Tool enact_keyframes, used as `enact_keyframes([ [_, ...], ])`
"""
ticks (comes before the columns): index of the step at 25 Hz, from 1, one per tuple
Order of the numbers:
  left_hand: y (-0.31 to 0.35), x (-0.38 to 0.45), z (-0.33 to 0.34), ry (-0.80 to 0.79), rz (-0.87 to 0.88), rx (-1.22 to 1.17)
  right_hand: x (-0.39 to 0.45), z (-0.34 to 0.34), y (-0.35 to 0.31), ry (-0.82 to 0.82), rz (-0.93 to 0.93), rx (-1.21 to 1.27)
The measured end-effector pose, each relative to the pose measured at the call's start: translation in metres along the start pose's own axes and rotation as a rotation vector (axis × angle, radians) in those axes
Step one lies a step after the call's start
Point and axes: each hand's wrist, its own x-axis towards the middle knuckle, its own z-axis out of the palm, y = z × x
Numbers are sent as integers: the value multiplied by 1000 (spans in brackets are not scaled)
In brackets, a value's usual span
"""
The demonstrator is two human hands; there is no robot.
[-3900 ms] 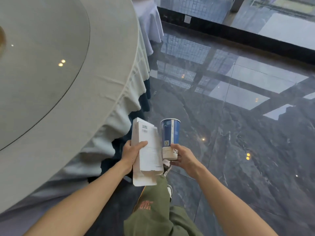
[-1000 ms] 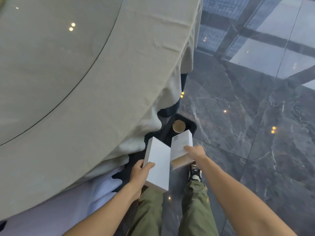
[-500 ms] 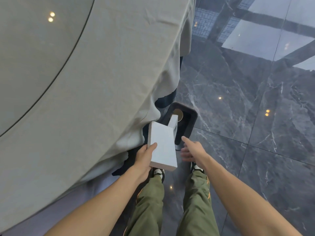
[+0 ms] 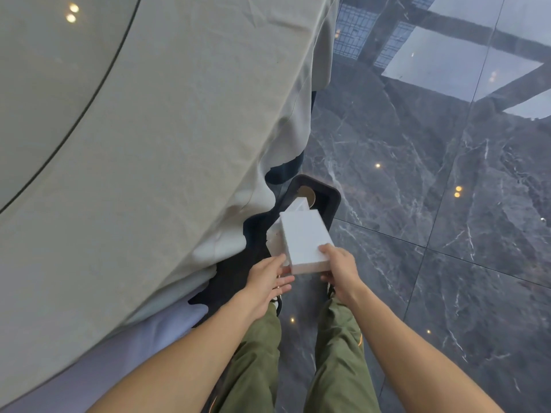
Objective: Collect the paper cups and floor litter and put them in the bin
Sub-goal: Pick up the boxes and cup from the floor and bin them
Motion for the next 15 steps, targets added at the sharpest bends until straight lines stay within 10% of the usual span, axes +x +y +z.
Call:
enact_keyframes([
  [6, 8, 24, -4, 136, 42, 115, 17, 9, -19, 260, -242, -271],
  [15, 31, 89, 17, 1, 23, 372, 75, 33, -4, -24, -143, -493],
])
